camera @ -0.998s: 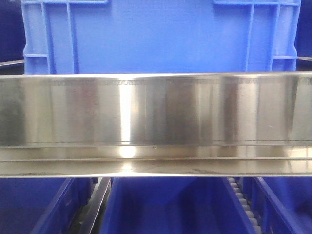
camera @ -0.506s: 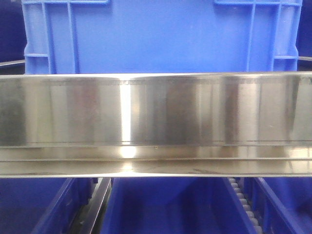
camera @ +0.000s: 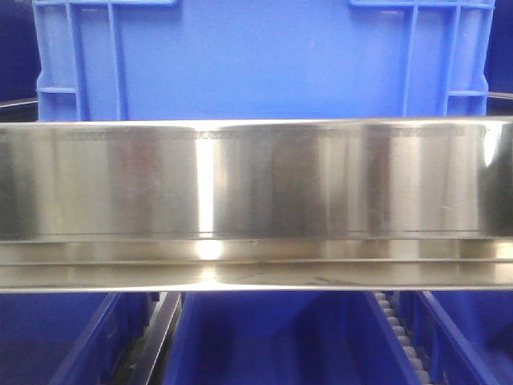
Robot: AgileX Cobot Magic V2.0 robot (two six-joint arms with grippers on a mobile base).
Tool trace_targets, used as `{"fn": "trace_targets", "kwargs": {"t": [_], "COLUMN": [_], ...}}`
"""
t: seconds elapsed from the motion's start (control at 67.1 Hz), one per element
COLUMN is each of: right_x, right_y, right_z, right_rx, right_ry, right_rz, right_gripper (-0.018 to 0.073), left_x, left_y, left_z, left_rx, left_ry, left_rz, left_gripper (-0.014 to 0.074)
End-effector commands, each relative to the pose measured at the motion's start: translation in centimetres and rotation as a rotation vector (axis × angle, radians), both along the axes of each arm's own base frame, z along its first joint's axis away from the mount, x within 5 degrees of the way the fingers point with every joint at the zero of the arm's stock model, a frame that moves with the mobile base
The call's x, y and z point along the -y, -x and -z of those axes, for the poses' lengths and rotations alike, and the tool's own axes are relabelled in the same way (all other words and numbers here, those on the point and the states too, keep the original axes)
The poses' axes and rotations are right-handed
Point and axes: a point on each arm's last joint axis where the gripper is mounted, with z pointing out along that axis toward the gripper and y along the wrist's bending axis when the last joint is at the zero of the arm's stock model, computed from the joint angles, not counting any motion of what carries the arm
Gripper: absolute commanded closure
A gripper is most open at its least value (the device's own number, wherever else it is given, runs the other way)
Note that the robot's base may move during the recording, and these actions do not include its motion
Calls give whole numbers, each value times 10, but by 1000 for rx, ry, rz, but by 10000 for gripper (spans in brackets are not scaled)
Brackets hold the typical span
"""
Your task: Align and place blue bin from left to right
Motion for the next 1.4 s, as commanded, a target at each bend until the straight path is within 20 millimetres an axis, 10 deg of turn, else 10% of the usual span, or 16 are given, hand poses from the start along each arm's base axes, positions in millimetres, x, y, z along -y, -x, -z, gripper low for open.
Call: {"fn": "trace_targets", "kwargs": {"t": [0.0,0.462,0.953,1.177,1.385], "right_x": [-9,-59,-64,-65,-70], "right_y": [-17,-82,-91,-92,-101], "right_z": [-8,5,15,16,28], "right_rx": [-9,-251,-295,-298,-314], "right_ry": [-9,144,165,167,176], "right_rz": [18,98,100,100,100], "right_gripper": [615,615,608,304,282], "left_x": [5,30,32,32,31], "left_y": [-15,-59,-64,-63,-62], "left_z": [-4,-4,4,5,6], "left_rx": [-33,-123,-153,-163,-181], "left_ry": [26,3,-9,-12,-18], "left_rz": [-27,-171,-176,-179,-184], "left_gripper": [707,707,707,707,707]}}
